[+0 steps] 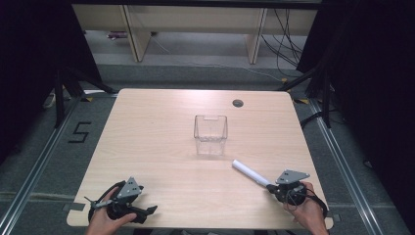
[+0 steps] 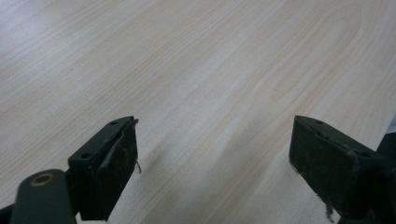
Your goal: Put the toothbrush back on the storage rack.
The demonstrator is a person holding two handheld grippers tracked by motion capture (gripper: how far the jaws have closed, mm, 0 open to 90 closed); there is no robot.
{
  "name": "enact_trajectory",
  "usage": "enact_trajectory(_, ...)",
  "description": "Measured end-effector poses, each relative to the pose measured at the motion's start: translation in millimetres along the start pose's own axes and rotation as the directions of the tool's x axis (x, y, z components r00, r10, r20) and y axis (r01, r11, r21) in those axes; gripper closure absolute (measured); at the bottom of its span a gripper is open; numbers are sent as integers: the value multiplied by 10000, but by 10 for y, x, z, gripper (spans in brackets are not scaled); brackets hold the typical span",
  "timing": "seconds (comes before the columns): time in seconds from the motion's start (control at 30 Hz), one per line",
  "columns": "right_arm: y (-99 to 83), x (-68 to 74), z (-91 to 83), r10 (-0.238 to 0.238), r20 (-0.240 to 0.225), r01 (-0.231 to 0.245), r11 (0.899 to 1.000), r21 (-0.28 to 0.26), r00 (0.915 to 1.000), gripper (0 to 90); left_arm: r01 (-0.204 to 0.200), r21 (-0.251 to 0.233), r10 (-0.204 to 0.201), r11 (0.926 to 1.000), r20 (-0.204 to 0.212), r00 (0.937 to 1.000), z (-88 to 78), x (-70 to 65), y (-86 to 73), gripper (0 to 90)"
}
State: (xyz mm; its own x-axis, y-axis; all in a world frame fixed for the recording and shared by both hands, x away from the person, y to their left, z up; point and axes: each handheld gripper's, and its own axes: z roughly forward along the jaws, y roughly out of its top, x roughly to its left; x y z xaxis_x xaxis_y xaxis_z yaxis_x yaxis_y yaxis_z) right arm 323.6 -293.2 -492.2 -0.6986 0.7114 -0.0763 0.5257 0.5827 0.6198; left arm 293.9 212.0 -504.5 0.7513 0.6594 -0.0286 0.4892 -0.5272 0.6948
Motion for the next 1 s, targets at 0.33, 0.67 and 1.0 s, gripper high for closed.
enact_trajectory(0.33, -49, -107, -7, 401, 292, -401, 9992, 1, 9988, 900, -78, 59, 78, 10000, -94, 9999, -15, 9, -10, 151)
enact_trajectory(0.67, -78, -199, -40, 688, 586, -697, 9975, 124, 9959, 900, 31, 58, -30, 10000, -87, 10000, -14, -1, -19, 151)
enact_trajectory(1.0, -103, -368, -24, 811, 1174, -824, 9966, 63, 9898, 900, -8, 141, 9, 9999, -94, 10000, -14, 4, -23, 150)
